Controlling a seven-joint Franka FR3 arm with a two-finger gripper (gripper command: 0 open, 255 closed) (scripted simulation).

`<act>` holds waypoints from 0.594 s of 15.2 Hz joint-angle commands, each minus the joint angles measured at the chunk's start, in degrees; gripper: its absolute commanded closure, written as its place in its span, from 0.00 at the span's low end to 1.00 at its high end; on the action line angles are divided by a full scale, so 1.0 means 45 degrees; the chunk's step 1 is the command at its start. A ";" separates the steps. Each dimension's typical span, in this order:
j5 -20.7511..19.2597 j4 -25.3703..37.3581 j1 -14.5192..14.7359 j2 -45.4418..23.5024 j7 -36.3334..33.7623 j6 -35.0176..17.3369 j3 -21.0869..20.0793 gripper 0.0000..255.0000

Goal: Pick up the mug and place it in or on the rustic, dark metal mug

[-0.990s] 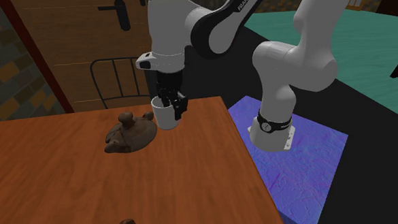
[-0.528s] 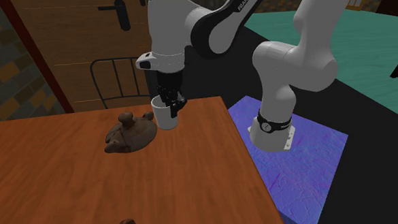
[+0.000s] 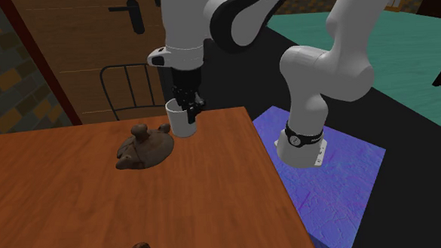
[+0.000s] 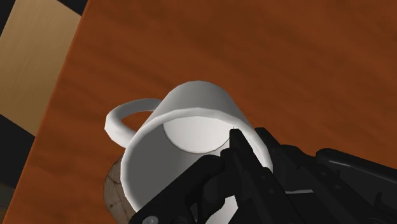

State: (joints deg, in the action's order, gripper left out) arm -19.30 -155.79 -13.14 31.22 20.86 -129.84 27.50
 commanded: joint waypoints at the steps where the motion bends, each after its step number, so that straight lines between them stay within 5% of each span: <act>1: 0.0041 0.0165 -0.0012 0.0255 -0.0009 0.0427 -0.0114 1.00; 9: 0.0285 0.1075 0.0013 0.1003 0.0029 0.2078 -0.0516 1.00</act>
State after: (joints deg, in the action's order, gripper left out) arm -18.22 -151.58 -13.16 35.37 21.03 -121.49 25.47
